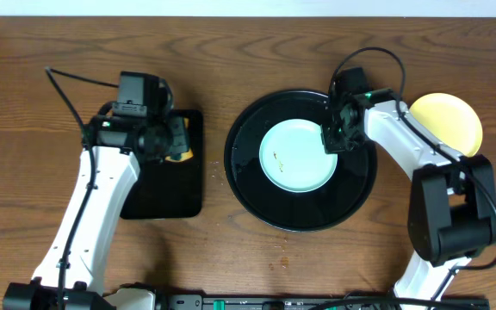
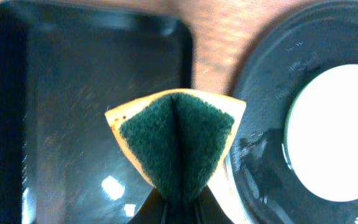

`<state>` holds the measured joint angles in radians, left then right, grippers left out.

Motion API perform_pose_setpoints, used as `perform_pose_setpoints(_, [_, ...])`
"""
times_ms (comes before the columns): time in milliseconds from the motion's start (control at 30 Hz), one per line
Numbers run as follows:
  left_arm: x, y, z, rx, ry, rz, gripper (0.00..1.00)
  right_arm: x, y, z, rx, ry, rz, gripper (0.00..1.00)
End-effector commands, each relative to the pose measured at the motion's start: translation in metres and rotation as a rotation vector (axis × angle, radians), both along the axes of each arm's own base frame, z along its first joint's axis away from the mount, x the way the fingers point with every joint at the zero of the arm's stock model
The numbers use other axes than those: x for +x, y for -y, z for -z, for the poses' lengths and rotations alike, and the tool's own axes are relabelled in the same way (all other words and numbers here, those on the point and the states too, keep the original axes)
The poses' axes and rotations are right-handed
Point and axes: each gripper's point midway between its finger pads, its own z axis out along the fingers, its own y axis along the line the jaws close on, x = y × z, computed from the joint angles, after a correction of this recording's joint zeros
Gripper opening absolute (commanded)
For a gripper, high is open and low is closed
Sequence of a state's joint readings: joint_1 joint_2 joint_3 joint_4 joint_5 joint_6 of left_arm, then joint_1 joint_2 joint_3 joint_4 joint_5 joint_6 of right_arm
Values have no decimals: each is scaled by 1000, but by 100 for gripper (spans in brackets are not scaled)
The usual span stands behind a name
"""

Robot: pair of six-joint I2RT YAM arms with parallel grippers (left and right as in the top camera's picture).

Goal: Clean dirty plates on tray and stack at the side
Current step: 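Scrub the blue plate with the sponge in the left gripper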

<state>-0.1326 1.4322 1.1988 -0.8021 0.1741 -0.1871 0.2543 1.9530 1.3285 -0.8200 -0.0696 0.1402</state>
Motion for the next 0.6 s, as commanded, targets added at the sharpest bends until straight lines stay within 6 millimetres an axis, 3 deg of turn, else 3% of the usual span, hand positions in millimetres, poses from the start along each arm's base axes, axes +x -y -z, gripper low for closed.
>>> perform_pose_setpoints(0, [6,23,-7,-14,54,55,8,-7,5,10,-22,-41,-13,1])
perform_pose_setpoints(133, [16,63,-12,-35,128,150,8,-18,7,11,-32,-83,-10,1])
perform_pose_setpoints(233, [20,97,-5,-47,152,232,8,-23,8,12,-37,-103,0,1])
perform_pose_setpoints(400, [27,149,28,-55,147,341,8,-23,8,12,-34,-109,46,1])
perform_pose_setpoints(567, [28,184,66,-49,118,409,8,-41,1,11,-4,-186,77,1])
